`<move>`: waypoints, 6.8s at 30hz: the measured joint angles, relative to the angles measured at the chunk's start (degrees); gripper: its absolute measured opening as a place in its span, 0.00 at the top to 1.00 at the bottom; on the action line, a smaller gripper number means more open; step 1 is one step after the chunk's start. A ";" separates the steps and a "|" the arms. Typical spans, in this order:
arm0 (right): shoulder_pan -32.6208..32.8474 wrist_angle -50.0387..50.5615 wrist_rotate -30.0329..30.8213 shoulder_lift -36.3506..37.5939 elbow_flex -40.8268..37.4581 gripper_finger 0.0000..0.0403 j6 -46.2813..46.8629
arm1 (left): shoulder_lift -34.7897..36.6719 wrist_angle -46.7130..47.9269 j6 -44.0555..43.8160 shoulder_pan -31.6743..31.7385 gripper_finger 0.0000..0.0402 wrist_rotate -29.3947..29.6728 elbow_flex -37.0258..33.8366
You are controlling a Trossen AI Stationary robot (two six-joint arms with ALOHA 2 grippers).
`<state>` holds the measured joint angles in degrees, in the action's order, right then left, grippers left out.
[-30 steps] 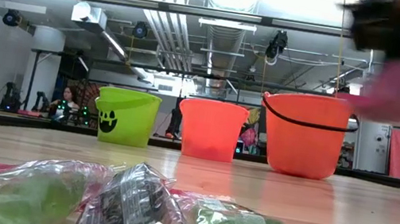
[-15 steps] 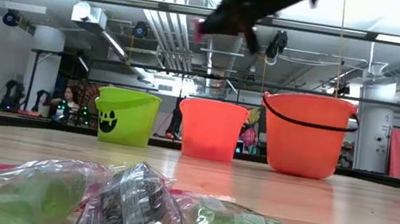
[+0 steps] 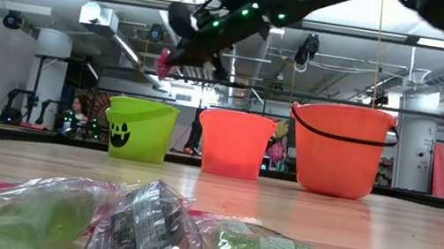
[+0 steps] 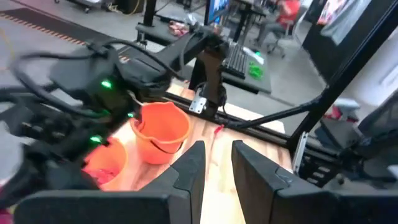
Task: Sort candy by brand, put in halloween buckets
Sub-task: Put the red candy into the green bucket, then put the green gummy into the left orange bucket, then put the red candy into the green bucket
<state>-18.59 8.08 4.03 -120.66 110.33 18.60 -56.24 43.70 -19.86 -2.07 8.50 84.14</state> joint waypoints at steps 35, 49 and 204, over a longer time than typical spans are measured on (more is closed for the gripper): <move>3.77 49.51 -9.45 -1.28 24.72 0.54 -3.60 | 3.29 12.07 -4.16 0.00 0.84 -0.54 -10.04; 32.00 75.06 5.34 14.22 21.13 0.54 7.57 | -4.60 -0.73 -8.90 -14.58 0.84 -11.85 -23.72; 45.18 26.39 15.99 32.34 -35.80 0.54 27.72 | -26.40 7.03 8.62 -6.97 0.59 -17.32 -6.81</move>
<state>26.59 34.47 20.03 -88.32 74.52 46.32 -82.64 50.73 -11.24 -9.04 -8.81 77.33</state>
